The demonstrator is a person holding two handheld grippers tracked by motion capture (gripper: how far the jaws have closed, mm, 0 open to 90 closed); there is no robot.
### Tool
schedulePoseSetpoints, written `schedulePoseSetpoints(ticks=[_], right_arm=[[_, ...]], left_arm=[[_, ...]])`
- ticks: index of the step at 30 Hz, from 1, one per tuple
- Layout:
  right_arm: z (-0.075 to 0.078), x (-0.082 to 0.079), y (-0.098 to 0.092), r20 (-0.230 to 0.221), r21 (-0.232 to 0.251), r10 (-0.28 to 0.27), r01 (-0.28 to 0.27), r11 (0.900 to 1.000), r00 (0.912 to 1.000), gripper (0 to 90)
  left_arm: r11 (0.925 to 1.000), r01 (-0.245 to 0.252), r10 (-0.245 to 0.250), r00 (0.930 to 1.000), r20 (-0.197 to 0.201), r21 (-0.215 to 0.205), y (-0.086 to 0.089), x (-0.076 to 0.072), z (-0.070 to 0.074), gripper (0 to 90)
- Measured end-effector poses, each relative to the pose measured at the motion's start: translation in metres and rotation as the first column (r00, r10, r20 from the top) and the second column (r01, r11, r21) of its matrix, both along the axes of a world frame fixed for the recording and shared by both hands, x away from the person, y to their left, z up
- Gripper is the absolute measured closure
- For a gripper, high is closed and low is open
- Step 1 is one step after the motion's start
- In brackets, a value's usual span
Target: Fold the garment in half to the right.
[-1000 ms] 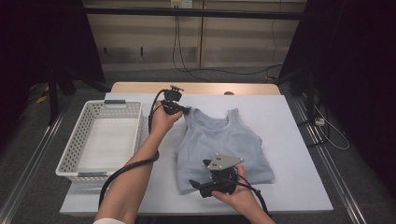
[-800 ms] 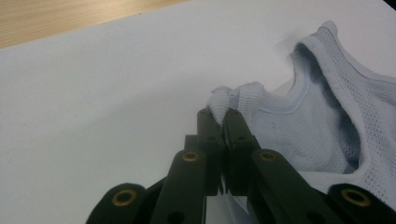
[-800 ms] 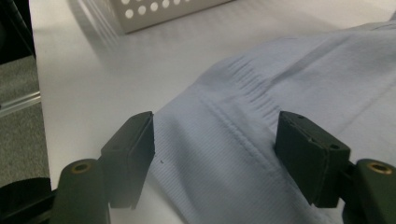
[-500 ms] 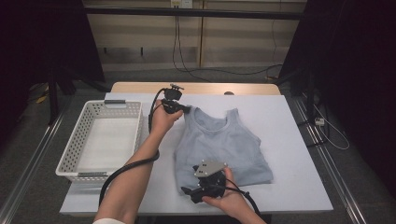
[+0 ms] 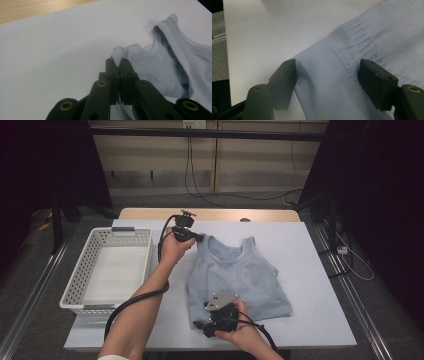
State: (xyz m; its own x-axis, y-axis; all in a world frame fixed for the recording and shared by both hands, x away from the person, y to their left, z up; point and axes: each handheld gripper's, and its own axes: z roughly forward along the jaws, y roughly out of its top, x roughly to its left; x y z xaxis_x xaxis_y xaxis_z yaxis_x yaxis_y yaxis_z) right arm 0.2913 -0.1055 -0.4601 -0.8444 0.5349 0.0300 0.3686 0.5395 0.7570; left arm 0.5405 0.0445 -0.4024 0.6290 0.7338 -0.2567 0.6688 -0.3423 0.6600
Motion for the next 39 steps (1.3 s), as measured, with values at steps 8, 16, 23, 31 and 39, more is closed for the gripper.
schedulePoseSetpoints(ticks=[8,16,23,31,39], right_arm=[[0.000,0.000,0.004,0.003,0.003,-0.017,0.017,1.000,0.9999,29.9],[0.000,-0.001,0.012,-0.001,0.002,-0.025,0.025,1.000,0.9997,22.4],[0.003,-0.003,0.017,0.017,0.003,-0.014,0.014,1.000,0.9998,27.2],[0.000,-0.004,0.021,0.018,-0.027,0.016,-0.016,1.000,0.9997,27.5],[0.001,-0.005,0.023,0.017,-0.041,-0.003,0.004,0.999,0.9999,30.9]], left_arm=[[1.0000,0.004,-0.004,1.0000,0.004,-0.004,0.000,0.000,0.001,87.4],[1.0000,0.003,-0.003,1.0000,0.004,-0.005,0.002,0.000,0.002,87.4],[1.0000,0.007,-0.007,0.9999,0.007,-0.002,0.004,-0.001,0.002,87.3],[1.0000,0.001,-0.001,1.0000,0.001,-0.005,0.003,-0.001,0.001,87.3],[0.9999,-0.002,0.002,1.0000,-0.007,-0.011,0.001,0.001,0.001,87.3]])
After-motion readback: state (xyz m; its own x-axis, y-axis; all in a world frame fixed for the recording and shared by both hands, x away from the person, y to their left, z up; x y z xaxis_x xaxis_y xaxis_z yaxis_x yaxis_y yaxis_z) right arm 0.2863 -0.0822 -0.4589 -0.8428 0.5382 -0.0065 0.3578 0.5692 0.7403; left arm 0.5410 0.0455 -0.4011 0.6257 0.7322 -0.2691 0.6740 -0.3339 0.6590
